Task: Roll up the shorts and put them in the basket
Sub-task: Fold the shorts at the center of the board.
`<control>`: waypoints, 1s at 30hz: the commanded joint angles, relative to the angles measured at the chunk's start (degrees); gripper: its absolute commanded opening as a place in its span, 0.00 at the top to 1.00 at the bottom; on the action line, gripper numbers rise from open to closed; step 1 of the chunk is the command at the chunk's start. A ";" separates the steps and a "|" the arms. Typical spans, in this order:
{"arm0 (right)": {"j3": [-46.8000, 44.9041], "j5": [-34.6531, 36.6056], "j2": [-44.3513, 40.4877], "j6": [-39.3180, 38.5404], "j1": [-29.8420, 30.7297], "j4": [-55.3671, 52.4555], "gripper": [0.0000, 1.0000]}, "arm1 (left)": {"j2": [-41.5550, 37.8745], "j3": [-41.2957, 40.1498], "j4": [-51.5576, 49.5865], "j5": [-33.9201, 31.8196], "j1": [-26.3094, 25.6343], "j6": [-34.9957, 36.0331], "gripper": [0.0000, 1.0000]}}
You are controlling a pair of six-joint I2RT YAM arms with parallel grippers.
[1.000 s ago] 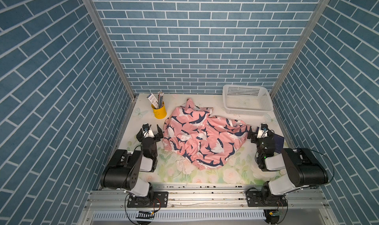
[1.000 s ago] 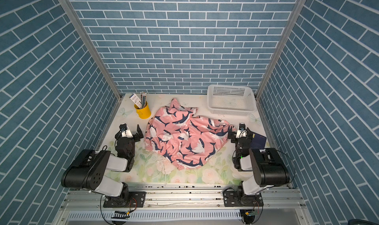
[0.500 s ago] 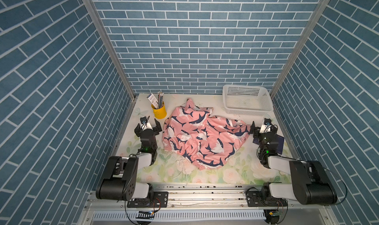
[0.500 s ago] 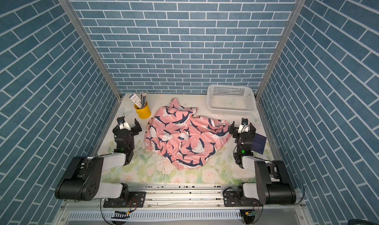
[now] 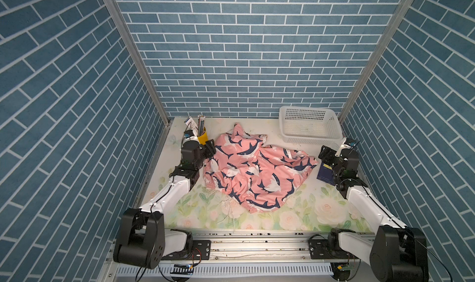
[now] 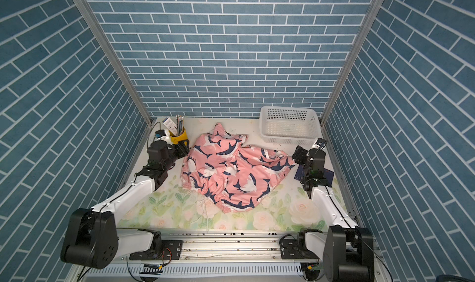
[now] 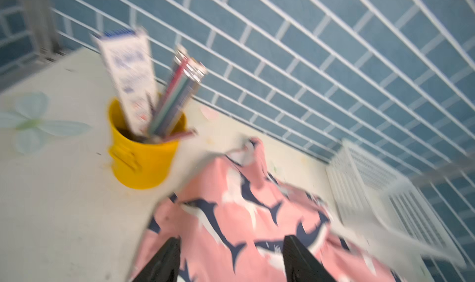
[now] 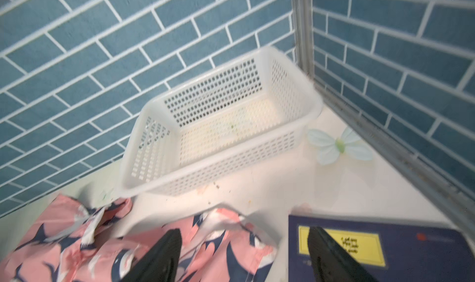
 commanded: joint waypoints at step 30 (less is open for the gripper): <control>-0.29 -16.93 15.78 10.24 -2.63 -4.46 0.25 | 12.29 -6.52 -9.51 -25.67 -59.49 9.75 0.31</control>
